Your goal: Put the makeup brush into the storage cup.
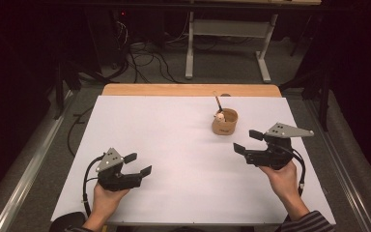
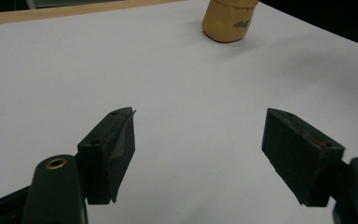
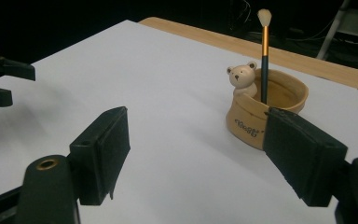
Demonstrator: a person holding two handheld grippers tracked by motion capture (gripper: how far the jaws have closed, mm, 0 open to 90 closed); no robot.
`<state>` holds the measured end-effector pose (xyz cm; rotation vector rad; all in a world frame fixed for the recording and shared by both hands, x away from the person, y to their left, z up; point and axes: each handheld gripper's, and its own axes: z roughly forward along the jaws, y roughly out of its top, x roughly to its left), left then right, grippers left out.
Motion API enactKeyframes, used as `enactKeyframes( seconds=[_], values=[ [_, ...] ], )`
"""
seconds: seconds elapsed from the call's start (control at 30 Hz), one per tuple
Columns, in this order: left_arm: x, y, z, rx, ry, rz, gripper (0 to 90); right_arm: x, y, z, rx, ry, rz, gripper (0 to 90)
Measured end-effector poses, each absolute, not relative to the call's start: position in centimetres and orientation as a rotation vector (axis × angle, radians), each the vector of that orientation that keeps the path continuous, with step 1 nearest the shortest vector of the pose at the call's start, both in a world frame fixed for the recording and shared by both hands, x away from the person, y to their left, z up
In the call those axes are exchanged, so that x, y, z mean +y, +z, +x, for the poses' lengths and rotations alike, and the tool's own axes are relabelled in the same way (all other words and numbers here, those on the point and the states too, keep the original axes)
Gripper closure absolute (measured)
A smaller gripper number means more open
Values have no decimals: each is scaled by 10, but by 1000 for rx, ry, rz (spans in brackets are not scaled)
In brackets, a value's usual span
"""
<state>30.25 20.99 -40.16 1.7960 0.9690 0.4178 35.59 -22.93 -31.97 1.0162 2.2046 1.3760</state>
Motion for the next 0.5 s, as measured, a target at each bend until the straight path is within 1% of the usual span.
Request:
enactKeyframes(
  seconds=[0.5],
  values=[
    [210, -402, 302, 966, 417, 1795, 261, -233, -326, 344, 2197, 1391, 1034, 261]
  ],
)
